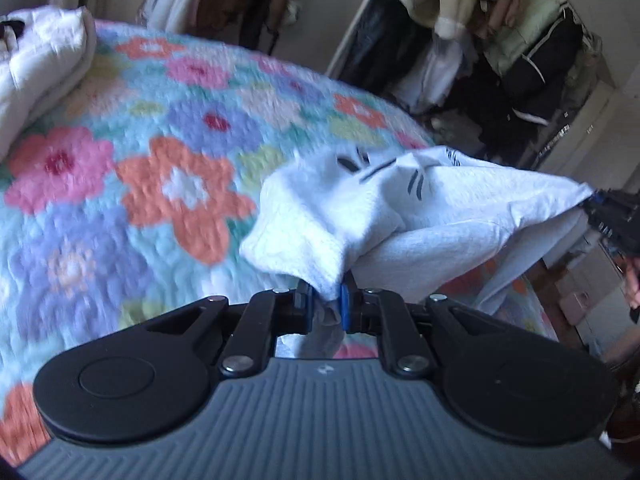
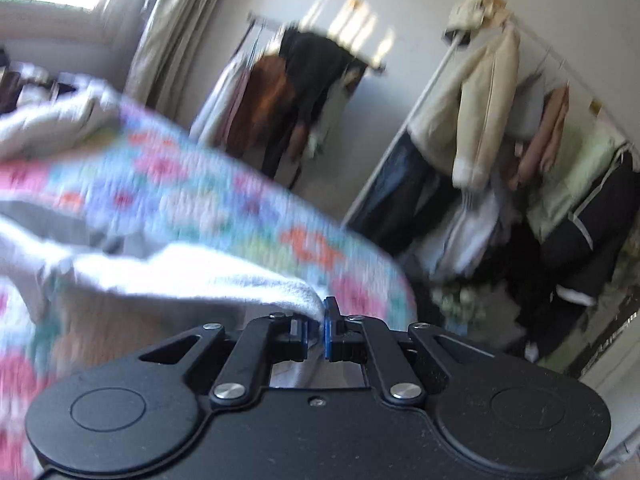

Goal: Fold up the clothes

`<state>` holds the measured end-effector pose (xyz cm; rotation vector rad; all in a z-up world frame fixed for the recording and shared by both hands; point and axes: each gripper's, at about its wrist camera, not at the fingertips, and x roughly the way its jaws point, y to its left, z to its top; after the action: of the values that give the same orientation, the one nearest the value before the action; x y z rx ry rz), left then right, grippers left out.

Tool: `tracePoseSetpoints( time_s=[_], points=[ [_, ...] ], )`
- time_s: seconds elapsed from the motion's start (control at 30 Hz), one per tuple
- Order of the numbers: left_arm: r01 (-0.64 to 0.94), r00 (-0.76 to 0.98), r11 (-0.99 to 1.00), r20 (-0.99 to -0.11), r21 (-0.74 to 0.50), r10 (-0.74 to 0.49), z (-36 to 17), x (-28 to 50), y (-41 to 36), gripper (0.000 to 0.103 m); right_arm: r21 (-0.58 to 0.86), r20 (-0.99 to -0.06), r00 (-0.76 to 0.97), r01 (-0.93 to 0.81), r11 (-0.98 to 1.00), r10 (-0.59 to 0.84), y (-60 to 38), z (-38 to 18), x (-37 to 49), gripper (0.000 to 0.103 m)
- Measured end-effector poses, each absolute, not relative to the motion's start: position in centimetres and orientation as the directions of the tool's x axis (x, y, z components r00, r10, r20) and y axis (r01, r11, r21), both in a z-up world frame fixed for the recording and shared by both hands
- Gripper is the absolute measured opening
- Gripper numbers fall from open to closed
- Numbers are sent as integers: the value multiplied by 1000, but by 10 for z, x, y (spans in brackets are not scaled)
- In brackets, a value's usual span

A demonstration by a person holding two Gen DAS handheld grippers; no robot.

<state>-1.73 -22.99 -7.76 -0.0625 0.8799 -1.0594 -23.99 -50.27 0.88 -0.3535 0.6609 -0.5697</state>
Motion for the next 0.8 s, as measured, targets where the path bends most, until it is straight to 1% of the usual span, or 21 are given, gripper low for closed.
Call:
tracePoseSetpoints(
  time_s=[0.13,0.23,0.3,0.33,0.47,0.5,0.53,0.57,0.63,0.67,0.73,0.8],
  points=[
    [720,71,494,-657,-487,-751,-116,-36,-233,13,-467,-591,522,400,788,-615,-514,-54,-270,6],
    [684,-10,493,-683,-538,-730,-137,-45,-243,14,-484,-596,465,443,755,-655,-518,-69,-278,6],
    [686,-9,485,-672,-543,-741,-136,-51,-245,14,-466,-573,470,488,738,-672,-520,-55,-282,6],
    [694,6,478,-659,-539,-752,-131,-53,-245,14,-470,-547,478,503,725,-687,-519,-45,-283,6],
    [704,32,450,-609,-549,-793,-112,-52,-245,14,-559,-385,507,537,632,-771,-498,-18,-286,5],
    [704,29,451,-612,-549,-790,-113,-52,-246,14,-583,-379,497,527,618,-781,-495,-22,-285,6],
    [703,22,458,-627,-544,-778,-115,-51,-248,14,-605,-389,479,512,610,-787,-495,-29,-282,6],
    [702,10,466,-647,-538,-762,-120,-51,-250,14,-615,-419,455,495,614,-786,-498,-39,-281,6],
    [697,-18,484,-687,-530,-726,-132,-52,-253,14,-613,-507,395,460,642,-766,-508,-66,-279,5],
    [692,-26,486,-691,-534,-722,-135,-52,-253,14,-605,-542,368,453,655,-756,-513,-79,-280,5],
    [682,-43,490,-699,-543,-714,-142,-52,-252,15,-584,-580,322,476,658,-748,-524,-94,-285,5],
    [684,-44,490,-701,-540,-711,-142,-52,-251,14,-561,-603,287,510,652,-744,-532,-97,-290,5]
  ],
)
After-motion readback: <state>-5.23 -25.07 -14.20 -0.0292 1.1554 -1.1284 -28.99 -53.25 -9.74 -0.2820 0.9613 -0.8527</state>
